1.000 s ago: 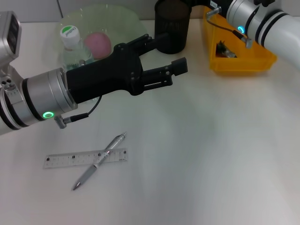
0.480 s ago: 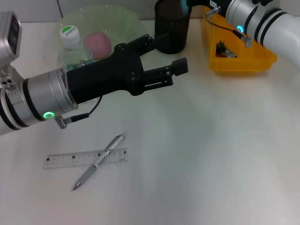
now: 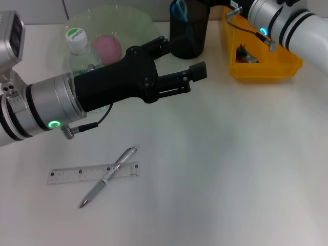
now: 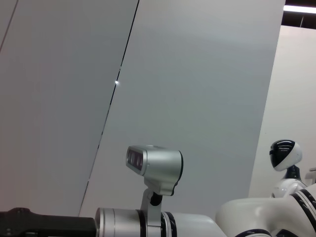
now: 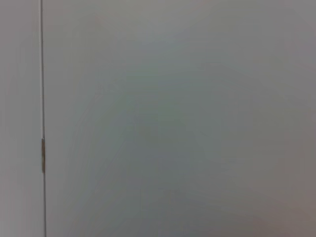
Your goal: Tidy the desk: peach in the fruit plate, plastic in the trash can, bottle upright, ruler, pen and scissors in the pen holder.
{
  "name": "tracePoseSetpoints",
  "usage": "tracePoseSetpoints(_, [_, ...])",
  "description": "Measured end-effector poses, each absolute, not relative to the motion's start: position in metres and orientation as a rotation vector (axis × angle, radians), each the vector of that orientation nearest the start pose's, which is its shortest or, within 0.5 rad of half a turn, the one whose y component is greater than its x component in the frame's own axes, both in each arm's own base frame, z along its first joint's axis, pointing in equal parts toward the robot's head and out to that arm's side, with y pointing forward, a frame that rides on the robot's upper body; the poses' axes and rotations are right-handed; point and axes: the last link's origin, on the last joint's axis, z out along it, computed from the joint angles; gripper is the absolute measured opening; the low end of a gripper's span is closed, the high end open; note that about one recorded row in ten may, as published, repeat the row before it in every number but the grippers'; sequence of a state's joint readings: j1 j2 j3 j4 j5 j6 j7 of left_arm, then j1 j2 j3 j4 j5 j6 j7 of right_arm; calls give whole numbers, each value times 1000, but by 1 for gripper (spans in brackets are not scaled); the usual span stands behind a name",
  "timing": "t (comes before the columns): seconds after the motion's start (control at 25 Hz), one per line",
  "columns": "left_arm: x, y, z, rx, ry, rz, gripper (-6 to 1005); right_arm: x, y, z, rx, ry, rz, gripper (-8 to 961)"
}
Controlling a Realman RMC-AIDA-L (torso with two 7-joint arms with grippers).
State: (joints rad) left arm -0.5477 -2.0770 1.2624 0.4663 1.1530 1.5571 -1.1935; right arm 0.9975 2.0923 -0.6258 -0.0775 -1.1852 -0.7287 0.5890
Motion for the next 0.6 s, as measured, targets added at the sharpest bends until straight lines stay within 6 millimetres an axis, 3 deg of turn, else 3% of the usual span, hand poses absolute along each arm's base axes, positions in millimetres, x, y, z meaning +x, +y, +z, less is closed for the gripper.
tracePoseSetpoints(0.32, [-186, 324, -33, -2627, -457, -1355, 864, 177, 467, -45, -2060, 470, 703, 266])
tracePoseSetpoints(0.6, [-191, 323, -32, -2617, -471, -1349, 864, 204, 430, -22, -2095, 470, 936, 274])
